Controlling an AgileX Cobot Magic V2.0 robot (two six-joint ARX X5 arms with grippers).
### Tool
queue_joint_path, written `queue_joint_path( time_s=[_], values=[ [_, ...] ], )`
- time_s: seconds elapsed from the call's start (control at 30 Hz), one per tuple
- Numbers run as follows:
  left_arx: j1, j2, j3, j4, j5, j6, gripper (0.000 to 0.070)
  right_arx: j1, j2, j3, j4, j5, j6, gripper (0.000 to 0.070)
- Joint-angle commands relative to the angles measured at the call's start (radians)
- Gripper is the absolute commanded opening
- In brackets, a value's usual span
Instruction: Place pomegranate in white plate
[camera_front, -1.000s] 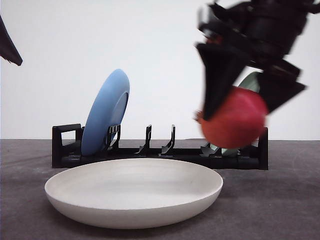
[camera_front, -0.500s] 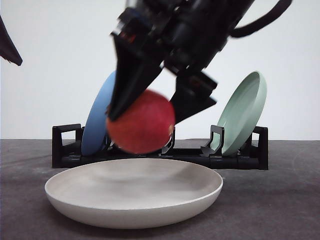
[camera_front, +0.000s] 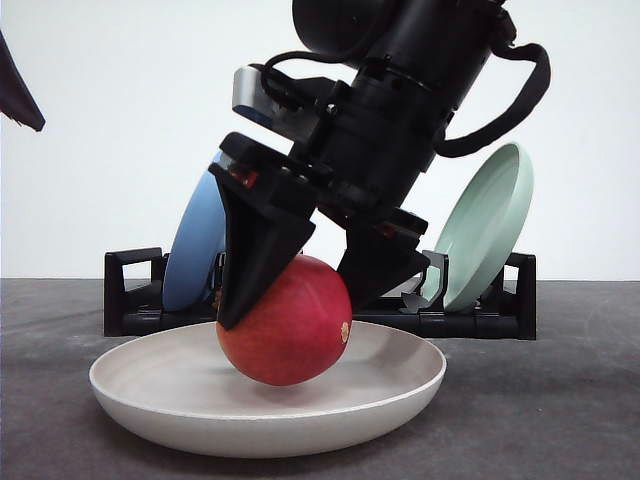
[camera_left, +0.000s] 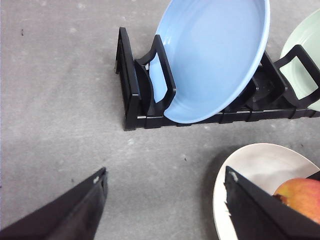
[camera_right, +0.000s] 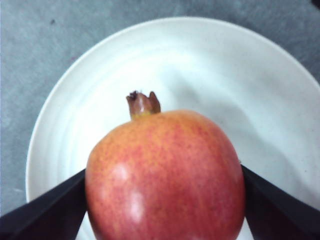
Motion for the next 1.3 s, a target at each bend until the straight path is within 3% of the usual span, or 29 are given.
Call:
queue_joint_path(
  time_s=[0.0,0.37,0.67,0.9,1.07,1.27],
  values=[
    [0.0,0.006,0.011,0.008,0.0,0.0,0.0433,0.012,0.013,0.017,0.013,0.001,-0.003,0.046],
    [0.0,0.006,0.011,0.008,0.0,0.0,0.0433,0.008,0.016,0.017,0.013,0.01,-0.004,0.0473],
    [0.0,0.006,0.011,0.008,0.0,-0.001,0.0433,0.009,0.021,0.017,0.006,0.02,-0.003,0.0559],
    [0.0,0.006,0.011,0.008,0.0,-0.001,0.0433,0.01,0.022,0.017,0.002,0.021,-0.004,0.0567],
    [0.0,0.006,0.011,0.008,0.0,-0.004,0.0433,0.01,0.022,0.017,-0.023,0.02,-0.003,0.0628],
    [0.0,0.006,0.011,0.008,0.0,-0.004,0.0433,0.005,-0.002,0.019,-0.017,0.02,-0.004,0.0628]
  ],
)
